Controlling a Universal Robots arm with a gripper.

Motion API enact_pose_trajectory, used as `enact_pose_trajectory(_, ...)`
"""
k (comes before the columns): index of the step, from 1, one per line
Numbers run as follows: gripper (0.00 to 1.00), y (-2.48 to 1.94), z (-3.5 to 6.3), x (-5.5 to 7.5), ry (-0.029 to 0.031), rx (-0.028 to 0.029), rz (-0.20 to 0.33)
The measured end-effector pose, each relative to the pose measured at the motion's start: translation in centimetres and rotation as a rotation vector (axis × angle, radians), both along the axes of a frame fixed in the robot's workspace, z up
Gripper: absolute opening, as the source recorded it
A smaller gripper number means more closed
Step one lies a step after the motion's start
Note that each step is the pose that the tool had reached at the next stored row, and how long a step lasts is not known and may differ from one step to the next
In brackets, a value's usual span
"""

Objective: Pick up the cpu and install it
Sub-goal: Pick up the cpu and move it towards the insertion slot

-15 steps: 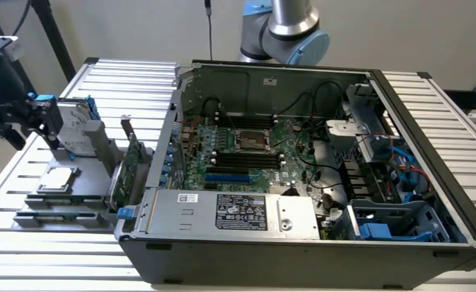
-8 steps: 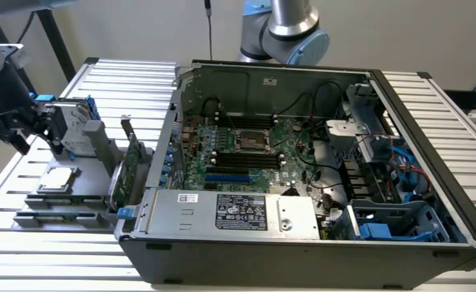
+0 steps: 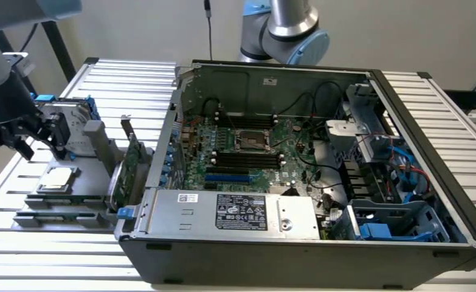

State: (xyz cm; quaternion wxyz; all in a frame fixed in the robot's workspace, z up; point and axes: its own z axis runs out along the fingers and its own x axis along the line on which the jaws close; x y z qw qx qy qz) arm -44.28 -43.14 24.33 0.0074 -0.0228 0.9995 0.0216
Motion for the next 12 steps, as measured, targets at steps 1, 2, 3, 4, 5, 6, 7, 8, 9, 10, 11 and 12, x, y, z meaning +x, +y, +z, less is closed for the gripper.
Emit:
enact_pose_trajectory(1,0.65,0.0,-0.18,0.0,0.0001,0.0,0.0)
enact_pose_trajectory(2,0.65,0.0,-0.37,0.0,0.0,0.0001,0.0)
enact_pose_trajectory(3,0.65,0.0,-0.54,0.0,0.0001,0.0,0.0)
enact_pose_trajectory(4,0.65,0.0,-0.72,0.0,0.0002,0.0,0.0)
enact_pose_trajectory(5,0.65,-0.01,-0.91,0.0,0.0002,0.0,0.0)
enact_pose_trajectory(6,0.65,-0.03,-1.09,0.0,0.0002,0.0,0.0)
enact_pose_trajectory(7,0.65,-0.05,-1.27,0.0,0.0003,-0.0001,0.0)
enact_pose_trajectory(8,0.65,-0.08,-1.45,0.0,0.0003,-0.0001,0.0)
enact_pose_trajectory(9,0.65,-0.14,-1.64,0.0,0.0002,0.0001,0.0)
enact_pose_trajectory(10,0.65,-0.21,-1.82,0.0,0.0002,0.0,0.0)
enact_pose_trajectory(11,0.65,-0.29,-1.99,0.0,0.0004,-0.0001,0.0)
enact_pose_trajectory(12,0.65,-0.36,-2.18,0.0,0.0003,0.0,0.0)
